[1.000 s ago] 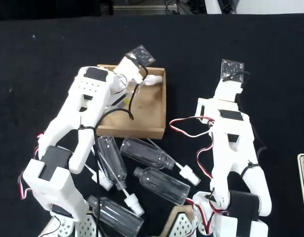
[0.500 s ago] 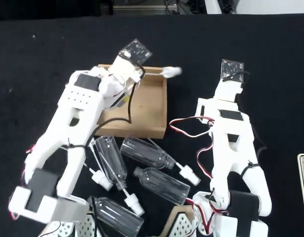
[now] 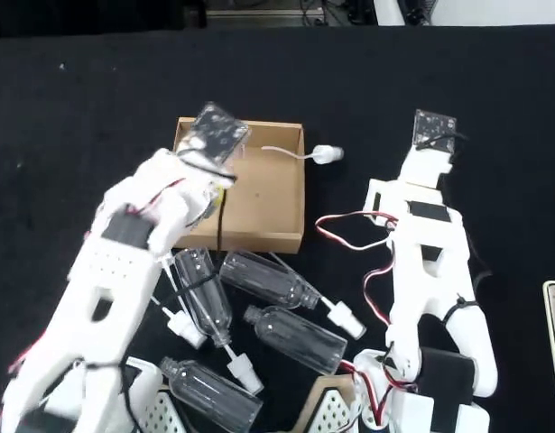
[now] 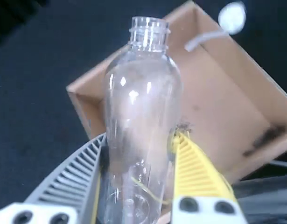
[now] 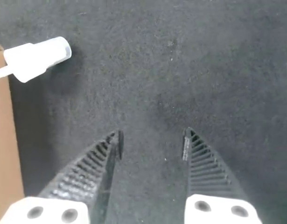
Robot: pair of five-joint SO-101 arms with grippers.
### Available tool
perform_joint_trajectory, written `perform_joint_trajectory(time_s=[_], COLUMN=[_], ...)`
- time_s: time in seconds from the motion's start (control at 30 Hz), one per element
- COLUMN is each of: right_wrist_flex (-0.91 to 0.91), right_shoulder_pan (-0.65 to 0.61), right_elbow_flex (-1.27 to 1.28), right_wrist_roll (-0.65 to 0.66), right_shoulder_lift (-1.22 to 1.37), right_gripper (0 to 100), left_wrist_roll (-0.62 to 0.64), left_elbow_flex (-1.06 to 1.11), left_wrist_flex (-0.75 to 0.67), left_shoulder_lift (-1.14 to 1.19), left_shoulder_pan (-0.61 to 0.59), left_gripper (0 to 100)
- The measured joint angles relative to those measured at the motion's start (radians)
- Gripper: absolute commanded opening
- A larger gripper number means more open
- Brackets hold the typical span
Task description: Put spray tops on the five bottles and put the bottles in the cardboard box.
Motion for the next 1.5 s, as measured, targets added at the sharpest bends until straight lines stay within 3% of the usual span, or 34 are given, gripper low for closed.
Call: perform_joint_trajectory(time_s=[0.23, 0.37, 0.5, 0.67, 0.83, 1.0, 1.1, 1.3, 1.5], right_wrist_flex=[0.000, 0.000, 0.000, 0.000, 0.032, 0.245, 0.321, 0.330, 0.330], right_shoulder_pan=[0.003, 0.003, 0.003, 0.003, 0.003, -0.061, -0.129, -0.183, -0.184], right_elbow_flex=[0.000, 0.000, 0.000, 0.000, -0.020, -0.175, -0.230, -0.287, -0.439], right_wrist_roll=[-0.015, -0.015, -0.015, -0.018, 0.015, 0.276, 0.450, 0.717, 0.872], right_shoulder_lift=[0.000, 0.000, 0.000, 0.000, 0.000, 0.000, 0.021, 0.146, 0.305], right_gripper=[18.4, 18.4, 18.4, 18.4, 18.4, 18.8, 18.9, 29.1, 29.4], left_wrist_roll=[0.184, 0.308, 0.419, 0.433, 0.436, 0.456, 0.560, 0.658, 0.664], left_elbow_flex=[0.189, 0.322, 0.428, 0.434, 0.434, 0.434, 0.477, 0.531, 0.568], left_wrist_flex=[-0.112, -0.216, -0.296, -0.341, -0.387, -0.391, -0.393, -0.393, -0.393], left_shoulder_lift=[-0.284, -0.405, -0.431, -0.365, -0.282, -0.244, -0.242, -0.242, -0.242], left_shoulder_pan=[-0.176, -0.353, -0.585, -0.772, -0.755, -0.700, -0.700, -0.723, -0.735], left_gripper=[6, 6, 6, 6, 6, 6, 6, 6, 6])
